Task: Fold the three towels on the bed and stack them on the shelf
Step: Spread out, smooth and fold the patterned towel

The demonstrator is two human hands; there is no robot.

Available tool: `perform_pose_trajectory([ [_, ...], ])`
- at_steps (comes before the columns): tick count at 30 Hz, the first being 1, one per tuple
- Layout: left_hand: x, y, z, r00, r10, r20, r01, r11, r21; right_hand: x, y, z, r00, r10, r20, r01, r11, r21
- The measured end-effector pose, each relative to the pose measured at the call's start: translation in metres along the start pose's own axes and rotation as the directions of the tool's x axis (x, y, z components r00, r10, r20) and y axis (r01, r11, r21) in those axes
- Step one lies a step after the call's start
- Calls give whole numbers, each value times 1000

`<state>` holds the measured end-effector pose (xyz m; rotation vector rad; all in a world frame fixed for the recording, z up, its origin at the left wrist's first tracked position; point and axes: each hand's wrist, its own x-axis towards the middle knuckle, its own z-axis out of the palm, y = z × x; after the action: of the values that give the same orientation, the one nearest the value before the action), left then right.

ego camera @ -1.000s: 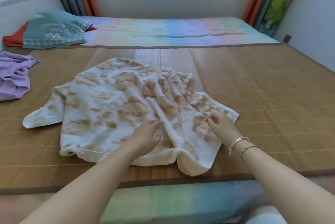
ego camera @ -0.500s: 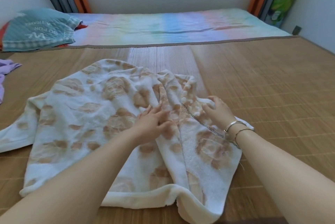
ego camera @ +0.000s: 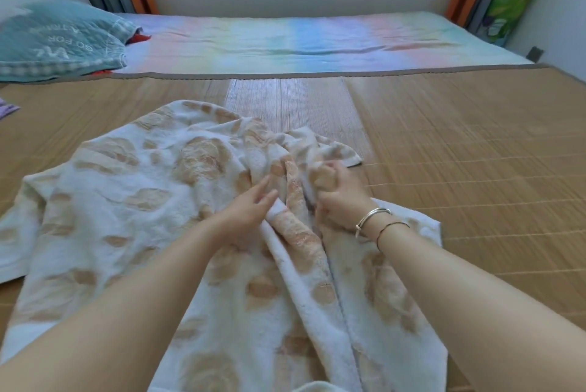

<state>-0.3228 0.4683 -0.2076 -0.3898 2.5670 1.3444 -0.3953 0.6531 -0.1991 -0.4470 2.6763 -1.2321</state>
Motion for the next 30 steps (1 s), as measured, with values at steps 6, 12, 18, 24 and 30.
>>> perform_pose_trajectory([
  [6,-49,33,-31,904,-48,-425,-113,932,-345,-83,-51,13,730,-453,513,645,705,-296],
  [12,-87,22,-25,998,8,-69,10,969,247,-131,-54,-3,712,-407,572,647,697,-309],
  [18,-129,48,-29,921,-25,-388,28,1000,3,-153,-46,-53,889,-70,453,402,593,-698],
  [24,-150,91,-36,943,-206,-260,34,841,-540,-166,-27,-110,940,-11,342,239,735,-635],
  [30,-96,141,-10,961,-192,-199,-9,699,-715,-148,11,-146,990,-121,-78,104,975,-196],
])
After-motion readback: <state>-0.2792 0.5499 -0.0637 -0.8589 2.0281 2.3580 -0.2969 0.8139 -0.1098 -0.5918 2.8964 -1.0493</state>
